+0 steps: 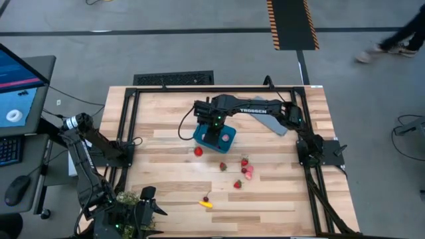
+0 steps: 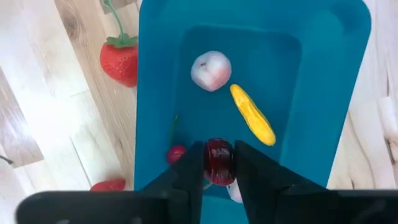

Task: Pick and placing Produce into tupperware
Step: Put the red cherry into the blue bin, then put the red strawberry into the blue bin

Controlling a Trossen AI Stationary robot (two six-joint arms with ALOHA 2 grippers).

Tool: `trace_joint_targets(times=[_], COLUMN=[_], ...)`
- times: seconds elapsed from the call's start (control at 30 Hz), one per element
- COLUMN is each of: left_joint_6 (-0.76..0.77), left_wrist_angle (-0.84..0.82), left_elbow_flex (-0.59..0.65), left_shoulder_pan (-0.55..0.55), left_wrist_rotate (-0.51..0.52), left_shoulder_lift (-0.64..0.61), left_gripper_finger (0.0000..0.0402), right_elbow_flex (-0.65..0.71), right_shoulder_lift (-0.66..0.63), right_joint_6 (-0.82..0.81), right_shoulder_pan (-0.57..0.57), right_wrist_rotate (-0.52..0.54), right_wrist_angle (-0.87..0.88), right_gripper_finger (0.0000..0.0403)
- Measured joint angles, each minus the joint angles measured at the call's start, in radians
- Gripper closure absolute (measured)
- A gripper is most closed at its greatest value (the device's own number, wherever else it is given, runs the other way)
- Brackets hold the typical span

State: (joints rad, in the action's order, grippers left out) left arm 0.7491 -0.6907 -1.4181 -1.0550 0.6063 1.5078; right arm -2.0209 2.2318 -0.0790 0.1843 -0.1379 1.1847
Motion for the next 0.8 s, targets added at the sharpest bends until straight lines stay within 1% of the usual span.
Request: trace_joint_targets(times=[0.17,0.37,0.47,0.53,0.63,0.7,0.8], left_joint_6=[-0.019,-0.026,-0.028,-0.029,-0.030,-0.030,-0.032], left_wrist_angle=[0.000,0.000,-0.004,-0.014,-0.037,-0.052,-0.074], left_elbow_flex=[0.000,0.000,0.000,0.000,0.000,0.000,0.000], left_shoulder_pan=[0.000,0.000,0.000,0.004,0.014,0.027,0.052], left_wrist_rotate=[0.000,0.001,0.001,0.001,0.005,0.009,0.016], left_shoulder_lift=[0.000,0.000,0.000,0.000,0.000,0.000,0.000], left_gripper_finger=[0.0162,0.0162,0.0162,0.0162,0.0162,0.0162,0.0162], right_elbow_flex=[0.000,0.000,0.000,0.001,-0.001,-0.001,0.000], right_shoulder_lift=[0.000,0.000,-0.005,-0.032,-0.106,-0.163,-0.268], right_joint_6=[-0.008,-0.003,-0.005,-0.007,-0.014,-0.031,-0.100], right_shoulder_pan=[-0.009,-0.013,-0.021,-0.036,-0.080,-0.121,-0.204], right_wrist_rotate=[0.000,0.003,-0.002,-0.008,-0.001,0.018,0.080], right_wrist_angle=[-0.001,0.003,0.038,0.072,0.089,0.077,0.051], right_gripper_finger=[0.0248,0.0176,0.0150,0.0145,0.0144,0.0146,0.0151])
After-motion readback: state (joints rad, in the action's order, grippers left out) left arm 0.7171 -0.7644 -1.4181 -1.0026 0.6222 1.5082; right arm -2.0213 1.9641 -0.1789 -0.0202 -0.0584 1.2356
